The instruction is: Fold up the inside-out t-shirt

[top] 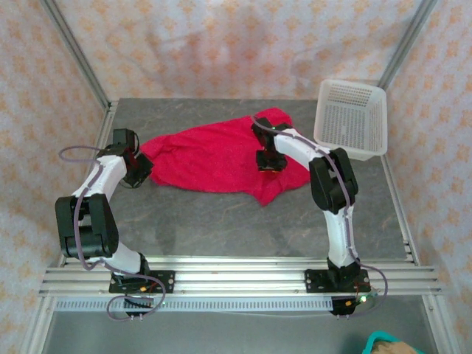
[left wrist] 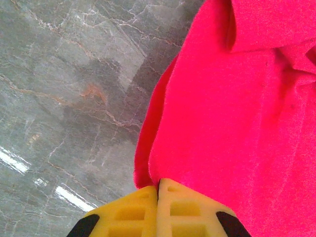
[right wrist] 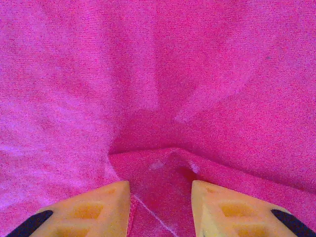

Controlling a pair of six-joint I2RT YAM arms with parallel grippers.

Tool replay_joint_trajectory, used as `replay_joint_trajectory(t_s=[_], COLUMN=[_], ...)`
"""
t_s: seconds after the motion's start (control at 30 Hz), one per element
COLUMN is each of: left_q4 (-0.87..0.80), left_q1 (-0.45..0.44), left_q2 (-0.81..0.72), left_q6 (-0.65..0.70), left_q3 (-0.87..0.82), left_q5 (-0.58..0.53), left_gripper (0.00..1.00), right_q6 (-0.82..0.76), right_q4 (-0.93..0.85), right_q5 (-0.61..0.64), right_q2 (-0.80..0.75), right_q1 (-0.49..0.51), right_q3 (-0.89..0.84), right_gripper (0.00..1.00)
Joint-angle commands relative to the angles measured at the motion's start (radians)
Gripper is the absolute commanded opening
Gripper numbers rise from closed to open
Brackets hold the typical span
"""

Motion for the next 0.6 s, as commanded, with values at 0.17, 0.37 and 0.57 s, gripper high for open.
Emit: replay_joint_trajectory(t_s=[0.17,0.37,0.57], left_q4=[-0.021,-0.02,-0.021], left_q1=[0.002,0.004,0.008], left_q2=[-0.004,-0.001,-0.001], left_q6=[0.018,0.018,0.021], left_q3=[-0.014,-0.012,-0.011], left_q5=[-0.038,-0.034,-0.033], left_gripper=[0.0,0.0,0.0], right_q6=[-0.015,-0.028,-0.032], right_q4=[-0.045,-0.055,-0.055], right_q5=[0.068,0.091,0.092], right_q2=[0.016,0.036,0.048], right_q1=[0.007,0.007,0.007], right_q3=[0.013,0.018,0.017], right_gripper=[0.34,0.33,0.3])
